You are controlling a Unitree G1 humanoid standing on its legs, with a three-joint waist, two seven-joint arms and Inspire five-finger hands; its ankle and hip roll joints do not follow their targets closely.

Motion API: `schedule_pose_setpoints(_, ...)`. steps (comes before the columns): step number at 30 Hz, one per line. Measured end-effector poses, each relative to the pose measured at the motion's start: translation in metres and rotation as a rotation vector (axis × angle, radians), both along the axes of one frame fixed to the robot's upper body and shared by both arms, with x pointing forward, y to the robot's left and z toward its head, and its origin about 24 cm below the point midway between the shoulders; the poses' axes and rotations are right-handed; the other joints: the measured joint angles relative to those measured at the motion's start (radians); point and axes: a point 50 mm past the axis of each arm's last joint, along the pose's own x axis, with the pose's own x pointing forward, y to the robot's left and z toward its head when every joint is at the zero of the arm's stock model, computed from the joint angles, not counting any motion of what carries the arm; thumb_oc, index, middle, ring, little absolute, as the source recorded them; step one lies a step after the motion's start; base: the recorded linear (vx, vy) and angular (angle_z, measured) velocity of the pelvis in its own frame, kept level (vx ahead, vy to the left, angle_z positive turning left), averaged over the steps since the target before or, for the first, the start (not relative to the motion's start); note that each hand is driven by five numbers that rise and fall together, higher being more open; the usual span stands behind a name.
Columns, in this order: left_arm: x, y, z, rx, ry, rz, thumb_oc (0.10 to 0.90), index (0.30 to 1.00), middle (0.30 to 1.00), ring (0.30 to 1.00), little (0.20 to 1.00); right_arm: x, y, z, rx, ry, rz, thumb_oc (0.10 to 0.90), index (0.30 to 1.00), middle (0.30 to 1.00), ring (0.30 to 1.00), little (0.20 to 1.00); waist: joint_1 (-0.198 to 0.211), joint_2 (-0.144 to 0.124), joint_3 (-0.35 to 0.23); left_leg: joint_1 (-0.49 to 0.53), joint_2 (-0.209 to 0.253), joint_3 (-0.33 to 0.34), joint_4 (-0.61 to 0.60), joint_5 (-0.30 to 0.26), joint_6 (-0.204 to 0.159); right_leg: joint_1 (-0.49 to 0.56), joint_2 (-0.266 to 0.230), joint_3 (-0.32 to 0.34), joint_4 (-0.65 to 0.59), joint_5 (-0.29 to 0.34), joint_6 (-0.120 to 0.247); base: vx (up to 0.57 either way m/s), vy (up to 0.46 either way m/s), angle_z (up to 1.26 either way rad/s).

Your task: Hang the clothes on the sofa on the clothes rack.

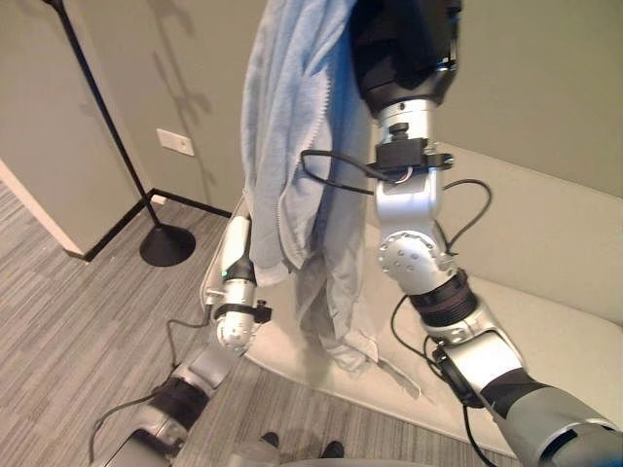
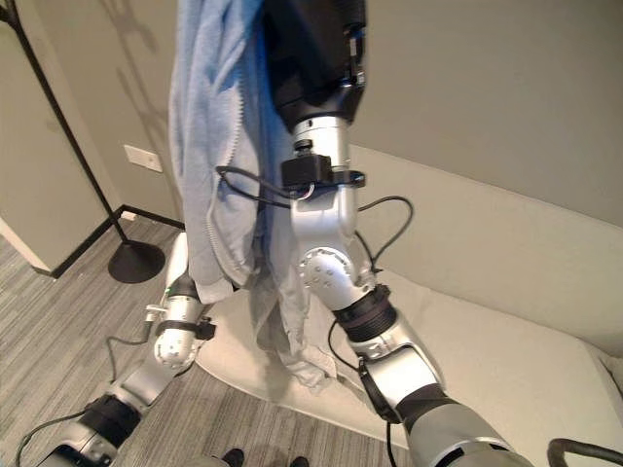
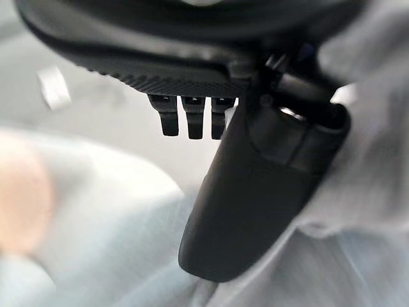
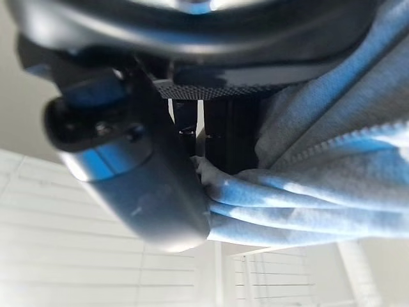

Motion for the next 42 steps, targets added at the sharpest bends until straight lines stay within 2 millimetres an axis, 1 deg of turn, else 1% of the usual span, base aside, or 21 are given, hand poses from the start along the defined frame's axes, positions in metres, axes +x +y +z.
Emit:
schedule_pose_setpoints(4,0.009,-0.048,0.012,-0.208,0.088,-0.129,0.8,0.9,0.9,0.9,0.9,-0.017,0.019,-0.003,0.009,-0.016,0.1,0.4,0.3,0.3,0.3,0.3,-0.055,-0.006,-0.005,-0.01,-0.005,0.014,0.002,0.002,0.003,-0.012,-0.004,0.017,0.0,0.007,0.005,-0.01,0.007,-0.11)
schedule_pose_setpoints(5,0.01,-0.063,0.019,-0.29,0.116,-0.191,0.453,0.38,0.38,0.38,0.38,-0.019,0.02,-0.004,0.004,-0.019,0.107,0.4,0.3,0.3,0.3,0.3,-0.07,-0.006,-0.005,-0.01,-0.007,0.019,0.002,0.002,0.003,-0.013,-0.005,0.024,0.0,0.008,0.006,-0.01,0.003,-0.12)
schedule_pose_setpoints(6,0.009,-0.069,0.021,-0.315,0.121,-0.214,0.4,0.3,0.3,0.3,0.3,-0.019,0.02,-0.004,0.004,-0.019,0.104,0.4,0.3,0.3,0.3,0.3,-0.077,-0.006,-0.005,-0.008,-0.007,0.022,0.002,0.002,0.003,-0.013,-0.005,0.026,0.0,0.008,0.006,-0.01,0.004,-0.12)
schedule_pose_setpoints(8,0.006,-0.078,0.027,-0.447,0.178,-0.289,0.4,0.3,0.3,0.3,0.3,-0.018,0.018,-0.004,0.002,-0.017,0.099,0.4,0.3,0.3,0.3,0.3,-0.089,-0.002,-0.006,-0.003,-0.006,0.039,0.002,0.002,0.003,-0.014,-0.004,0.04,0.0,0.008,0.005,-0.01,-0.003,-0.16)
schedule_pose_setpoints(13,0.005,-0.075,0.026,-0.538,0.236,-0.315,0.4,0.3,0.3,0.3,0.3,-0.015,0.012,-0.006,-0.002,-0.01,0.074,0.4,0.3,0.3,0.3,0.3,-0.101,0.019,-0.008,0.0,-0.003,0.049,0.001,0.002,0.003,-0.014,-0.001,0.044,0.0,0.008,0.005,0.0,-0.012,-0.05)
schedule_pose_setpoints(19,0.005,-0.047,0.024,-0.647,0.232,-0.223,0.4,0.3,0.3,0.3,0.3,-0.008,-0.006,-0.012,0.022,0.017,0.01,0.4,0.3,0.3,0.3,0.3,-0.094,0.037,-0.011,0.001,0.002,0.05,-0.002,0.001,0.003,-0.013,0.003,0.042,0.0,0.008,0.004,0.01,-0.026,0.01)
schedule_pose_setpoints(22,0.002,-0.015,0.023,-0.701,0.191,-0.118,0.4,0.3,0.3,0.3,0.3,-0.001,-0.021,-0.023,0.052,0.064,-0.04,0.4,0.3,0.3,0.3,0.3,-0.079,0.046,-0.009,-0.001,0.003,0.042,-0.002,-0.001,0.002,-0.01,0.004,0.037,0.0,0.008,0.004,0.01,-0.04,0.06)
schedule_pose_setpoints(24,-0.002,-0.003,0.023,-0.735,0.168,-0.073,0.4,0.3,0.3,0.3,0.3,0.002,-0.031,-0.03,0.058,0.089,-0.074,0.4,0.3,0.3,0.3,0.3,-0.071,0.051,-0.008,-0.004,0.003,0.037,0.0,-0.003,0.002,-0.01,0.004,0.031,0.0,0.007,0.003,0.02,-0.037,0.1)
schedule_pose_setpoints(26,-0.008,0.022,0.023,-0.77,0.124,0.016,0.4,0.3,0.3,0.3,0.3,0.004,-0.04,-0.039,0.047,0.11,-0.106,0.4,0.3,0.3,0.3,0.3,-0.057,0.057,-0.006,-0.01,0.003,0.03,0.001,-0.003,0.002,-0.011,0.004,0.024,0.0,0.006,0.003,0.01,-0.036,0.13)
schedule_pose_setpoints(28,-0.021,0.064,0.024,-0.782,0.045,0.157,0.4,0.3,0.3,0.3,0.3,0.006,-0.058,-0.054,0.007,0.132,-0.162,0.4,0.3,0.3,0.3,0.3,-0.041,0.06,-0.005,-0.017,0.004,0.011,0.002,-0.002,0.003,-0.012,0.006,0.006,0.0,0.002,0.0,0.01,-0.058,0.2)
schedule_pose_setpoints(30,-0.032,0.089,0.024,-0.804,-0.01,0.263,0.4,0.3,0.3,0.3,0.3,0.007,-0.071,-0.064,-0.027,0.15,-0.205,0.4,0.3,0.3,0.3,0.3,-0.028,0.064,-0.002,-0.019,0.005,0.007,0.002,-0.002,0.003,-0.012,0.005,0.002,0.0,0.0,-0.003,-0.01,-0.042,0.15)
schedule_pose_setpoints(31,-0.045,0.12,0.026,-0.794,-0.074,0.383,0.4,0.3,0.3,0.3,0.3,0.006,-0.085,-0.074,-0.071,0.158,-0.243,0.4,0.3,0.3,0.3,0.3,-0.013,0.071,0.003,-0.029,0.004,-0.004,0.003,-0.003,0.002,-0.016,0.005,-0.011,0.0,-0.003,-0.003,-0.06,-0.002,0.24)
schedule_pose_setpoints(34,-0.067,0.157,0.033,-0.713,-0.166,0.53,0.4,0.3,0.3,0.3,0.3,0.0,-0.104,-0.087,-0.18,0.153,-0.293,0.4,0.3,0.3,0.3,0.3,0.012,0.074,0.013,-0.058,0.004,-0.018,0.006,0.0,0.003,-0.043,0.005,-0.026,0.0,-0.003,-0.006,-0.14,0.018,0.22)
schedule_pose_setpoints(35,-0.075,0.173,0.037,-0.701,-0.222,0.625,0.4,0.3,0.3,0.3,0.3,-0.001,-0.11,-0.094,-0.238,0.165,-0.314,0.4,0.3,0.3,0.3,0.3,0.036,0.096,0.027,-0.087,-0.003,-0.036,0.014,0.009,-0.002,-0.054,0.003,-0.047,0.0,-0.002,-0.007,-0.32,0.174,0.62)
schedule_pose_setpoints(36,-0.076,0.182,0.049,-0.639,-0.297,0.642,0.4,0.3,0.3,0.3,0.3,-0.009,-0.128,-0.099,-0.338,0.117,-0.411,0.4,0.3,0.3,0.3,0.3,0.047,0.103,0.037,-0.143,-0.024,-0.046,0.036,0.02,-0.009,-0.08,-0.002,-0.087,0.001,-0.004,-0.002,-0.24,0.254,1.24)
schedule_pose_setpoints(37,-0.073,0.185,0.059,-0.614,-0.353,0.65,0.4,0.3,0.3,0.3,0.3,-0.019,-0.156,-0.101,-0.444,0.093,-0.54,0.4,0.3,0.3,0.3,0.3,0.048,0.107,0.049,-0.199,-0.042,-0.047,0.037,0.057,-0.046,-0.105,-0.033,-0.154,0.0,-0.002,-0.003,-0.13,0.228,1.65)
schedule_pose_setpoints(38,-0.074,0.189,0.065,-0.612,-0.391,0.682,0.4,0.3,0.3,0.3,0.3,-0.024,-0.17,-0.101,-0.496,0.097,-0.615,0.4,0.3,0.3,0.3,0.3,0.03,0.137,0.059,-0.226,-0.04,-0.007,0.032,0.066,-0.065,-0.111,-0.041,-0.207,0.0,-0.001,-0.006,-0.06,0.216,1.5)
schedule_pose_setpoints(39,-0.082,0.201,0.072,-0.614,-0.464,0.754,0.4,0.3,0.3,0.3,0.3,-0.023,-0.18,-0.101,-0.519,0.123,-0.677,0.4,0.3,0.3,0.3,0.3,0.037,0.169,0.082,-0.247,-0.011,0.094,0.012,0.048,-0.031,-0.12,-0.044,-0.226,0.001,0.001,-0.008,-0.06,0.22,1.0)
schedule_pose_setpoints(40,-0.092,0.211,0.082,-0.615,-0.543,0.815,0.4,0.3,0.3,0.3,0.3,-0.023,-0.18,-0.107,-0.548,0.142,-0.696,0.4,0.3,0.3,0.3,0.3,0.044,0.171,0.11,-0.266,0.01,0.218,0.031,0.028,-0.041,-0.121,-0.071,-0.24,0.011,0.007,-0.015,-0.05,0.302,0.44)
schedule_pose_setpoints(41,-0.097,0.215,0.088,-0.592,-0.591,0.84,0.4,0.3,0.3,0.3,0.3,-0.024,-0.179,-0.112,-0.578,0.155,-0.697,0.4,0.3,0.3,0.3,0.3,0.048,0.164,0.123,-0.275,0.026,0.264,0.05,0.02,-0.025,-0.119,-0.086,-0.24,0.021,0.001,-0.023,-0.06,0.193,0.25)
schedule_pose_setpoints(42,-0.102,0.218,0.096,-0.57,-0.651,0.854,0.4,0.3,0.3,0.3,0.3,-0.025,-0.177,-0.12,-0.625,0.173,-0.697,0.4,0.3,0.3,0.3,0.3,0.046,0.151,0.138,-0.275,0.059,0.283,0.079,0.008,-0.044,-0.112,-0.109,-0.25,0.03,0.003,-0.02,-0.02,0.35,0.38)
